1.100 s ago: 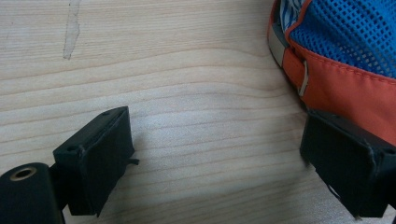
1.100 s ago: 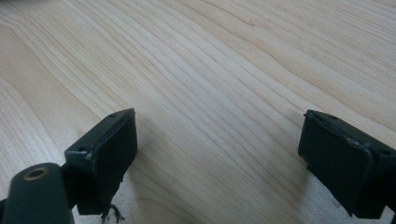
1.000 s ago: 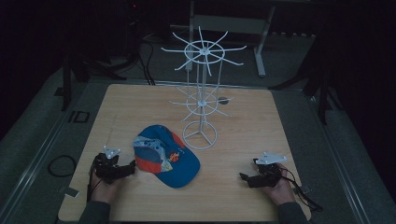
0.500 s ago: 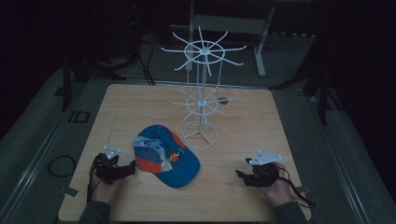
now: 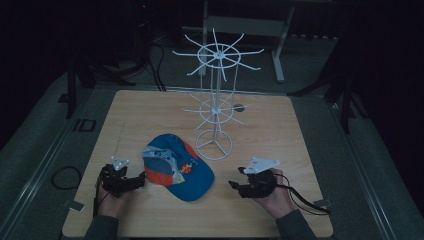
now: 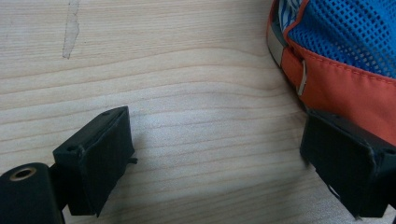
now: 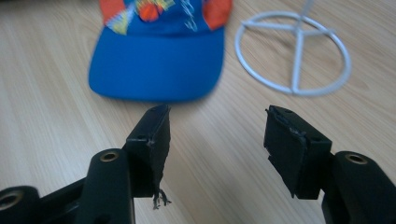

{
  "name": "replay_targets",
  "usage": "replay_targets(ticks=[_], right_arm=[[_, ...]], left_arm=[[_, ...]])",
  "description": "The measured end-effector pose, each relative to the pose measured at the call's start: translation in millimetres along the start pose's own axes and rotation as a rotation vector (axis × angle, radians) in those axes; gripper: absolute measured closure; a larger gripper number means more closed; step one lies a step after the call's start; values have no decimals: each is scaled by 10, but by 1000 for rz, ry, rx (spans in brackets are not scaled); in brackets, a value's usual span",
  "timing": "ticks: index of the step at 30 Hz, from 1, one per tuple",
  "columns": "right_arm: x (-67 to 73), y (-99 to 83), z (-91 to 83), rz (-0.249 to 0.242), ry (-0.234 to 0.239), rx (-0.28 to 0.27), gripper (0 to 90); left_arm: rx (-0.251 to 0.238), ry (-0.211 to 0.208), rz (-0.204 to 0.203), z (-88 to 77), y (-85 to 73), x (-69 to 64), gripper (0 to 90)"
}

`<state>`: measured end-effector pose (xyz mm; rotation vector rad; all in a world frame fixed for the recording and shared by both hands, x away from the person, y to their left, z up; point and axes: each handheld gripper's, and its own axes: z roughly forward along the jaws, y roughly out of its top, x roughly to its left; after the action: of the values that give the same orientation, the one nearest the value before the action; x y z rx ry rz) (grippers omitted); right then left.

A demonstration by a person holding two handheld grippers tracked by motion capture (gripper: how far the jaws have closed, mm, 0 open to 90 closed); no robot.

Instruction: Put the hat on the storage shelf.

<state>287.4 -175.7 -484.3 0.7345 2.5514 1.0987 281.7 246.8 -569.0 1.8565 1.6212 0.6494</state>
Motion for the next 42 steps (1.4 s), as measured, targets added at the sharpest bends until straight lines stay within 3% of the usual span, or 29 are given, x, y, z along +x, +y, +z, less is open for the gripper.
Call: replay_targets(ticks=[16,26,29,30,32,33,35,36,37,40,42], right_arm=[[342,657,533,-99,9,50,363],[471,1009,921,-96,-3,47,292],[562,1110,1134,-104,-31,59,238],[562,1110,1134,-104,-31,59,238],[556,1127,1234,-65,-22,57,237],[511,1120,1317,-28,-40,58,238],[481,1118,1355,-19,-49,65,247],[431,1120,1415,20,-38,78,277],[431,1120,1415,20,-38,78,277],[356,1136,1488,54,-24,84,349],[298,1136,1539,74,-7,99,446]], left_arm=[[0,-2,3,0,0,-4,98],[2,-4,8,-1,0,-6,98],[0,-5,9,0,-1,-8,98],[1,-5,10,-1,-1,-7,98],[0,-6,10,-1,-1,-8,98],[0,-7,10,-1,-1,-9,98],[0,-7,10,-1,-1,-9,98],[0,-7,10,-1,-1,-9,98],[0,-7,11,-1,-1,-9,98],[0,-7,10,-1,-1,-10,98],[0,-7,10,-1,-1,-10,98]])
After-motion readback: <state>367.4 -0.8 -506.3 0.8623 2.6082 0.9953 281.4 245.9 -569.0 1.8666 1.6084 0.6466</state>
